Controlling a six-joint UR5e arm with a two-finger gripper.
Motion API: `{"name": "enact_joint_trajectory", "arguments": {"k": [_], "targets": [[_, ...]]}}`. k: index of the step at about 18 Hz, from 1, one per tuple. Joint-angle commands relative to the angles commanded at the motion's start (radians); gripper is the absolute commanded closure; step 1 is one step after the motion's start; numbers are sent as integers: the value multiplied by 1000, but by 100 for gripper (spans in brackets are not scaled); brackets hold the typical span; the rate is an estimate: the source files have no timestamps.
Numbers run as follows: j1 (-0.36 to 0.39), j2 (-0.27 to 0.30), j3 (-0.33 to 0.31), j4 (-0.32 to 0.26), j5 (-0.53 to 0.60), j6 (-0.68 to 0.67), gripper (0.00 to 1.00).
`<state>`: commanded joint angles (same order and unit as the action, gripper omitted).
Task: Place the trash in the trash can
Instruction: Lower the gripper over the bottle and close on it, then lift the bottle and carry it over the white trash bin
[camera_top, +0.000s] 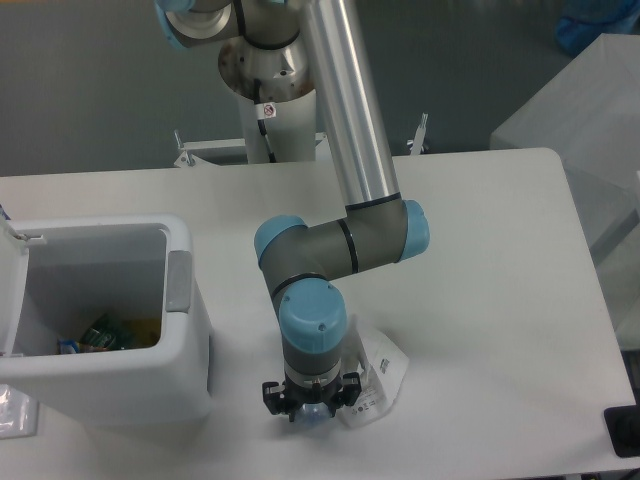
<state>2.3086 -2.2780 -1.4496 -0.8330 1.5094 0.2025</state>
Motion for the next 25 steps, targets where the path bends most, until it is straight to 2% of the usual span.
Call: {"name": "enact_joint_trajectory", "arguments": {"k": [5, 10, 13, 18, 21, 25], "targets": [[3, 3, 14, 2, -3, 0, 40], [18, 55, 57, 6, -41, -2, 40], [50, 95, 106, 8, -142, -2, 40], [138, 158, 248, 20, -333, -12, 40], [161, 189, 310, 35, -339, -14, 40], [153, 251, 337, 113, -341, -40, 40]]}}
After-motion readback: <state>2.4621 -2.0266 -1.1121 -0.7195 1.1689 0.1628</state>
